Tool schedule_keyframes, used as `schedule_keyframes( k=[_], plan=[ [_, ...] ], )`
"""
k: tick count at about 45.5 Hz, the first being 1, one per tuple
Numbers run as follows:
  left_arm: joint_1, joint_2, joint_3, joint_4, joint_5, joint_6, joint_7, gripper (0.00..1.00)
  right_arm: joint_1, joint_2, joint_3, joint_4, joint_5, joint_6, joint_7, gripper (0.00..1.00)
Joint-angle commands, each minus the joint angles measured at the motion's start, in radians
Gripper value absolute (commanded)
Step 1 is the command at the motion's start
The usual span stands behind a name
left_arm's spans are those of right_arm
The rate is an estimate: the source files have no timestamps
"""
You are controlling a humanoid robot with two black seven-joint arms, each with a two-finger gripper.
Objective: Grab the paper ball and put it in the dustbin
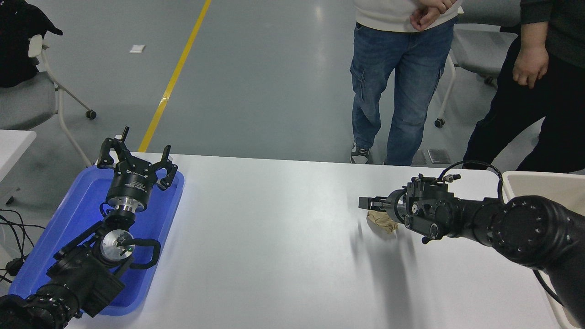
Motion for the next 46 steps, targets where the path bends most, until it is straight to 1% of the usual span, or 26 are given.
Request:
schedule_keyframes(
  k=[1,4,7,12,14,17,19,20,25,32,40,46],
  plan=[
    [0.001,0.0,0.0,0.0,0.001,0.0,0.0,1.0,-0.023,0.002,0.0,-0.006,-0.002,-0.024,0.002,0.97],
    [-0.001,0.0,0.0,0.0,0.001,-0.001,0.0,1.0,-0.031,0.002,0.0,-0.006,-0.017,-0.038,0.002,0.93],
    [0.001,0.0,0.0,0.0,-0.001,0.0,-0.001,1.0,-0.038,0.002,0.0,-0.005,-0.057,-0.049,0.002,0.82],
    [0.001,0.0,0.0,0.0,-0.001,0.0,-0.001,1.0,-0.051,0.002,0.0,-0.003,-0.126,-0.05,0.0,0.49],
    [0.001,0.0,0.0,0.0,-0.001,0.0,-0.001,1.0,-0.054,0.002,0.0,-0.003,-0.133,-0.05,0.0,0.36],
    [-0.001,0.0,0.0,0.0,0.001,0.0,-0.001,1.0,-0.052,0.002,0.0,0.003,-0.135,-0.047,0.002,0.13],
    [0.001,0.0,0.0,0.0,0.001,0.0,-0.001,1.0,-0.049,0.002,0.0,0.004,-0.137,-0.047,0.002,0.02],
    [-0.001,0.0,0.0,0.0,0.001,0.0,0.0,1.0,-0.048,0.002,0.0,0.004,-0.137,-0.047,0.002,0.0],
    [0.001,0.0,0.0,0.0,0.001,0.0,0.0,1.0,-0.032,0.002,0.0,0.014,-0.138,-0.039,0.002,0.0],
    [-0.001,0.0,0.0,0.0,-0.001,0.0,0.0,1.0,0.018,-0.001,-0.002,0.043,-0.138,-0.029,0.015,0.0],
    [-0.001,0.0,0.0,0.0,-0.001,0.0,0.0,1.0,0.148,-0.116,-0.008,0.177,-0.137,0.028,0.015,0.0],
    [0.001,0.0,0.0,0.0,0.001,0.0,0.0,1.0,0.261,-0.187,-0.012,0.244,-0.127,0.164,0.014,0.0]
  ],
)
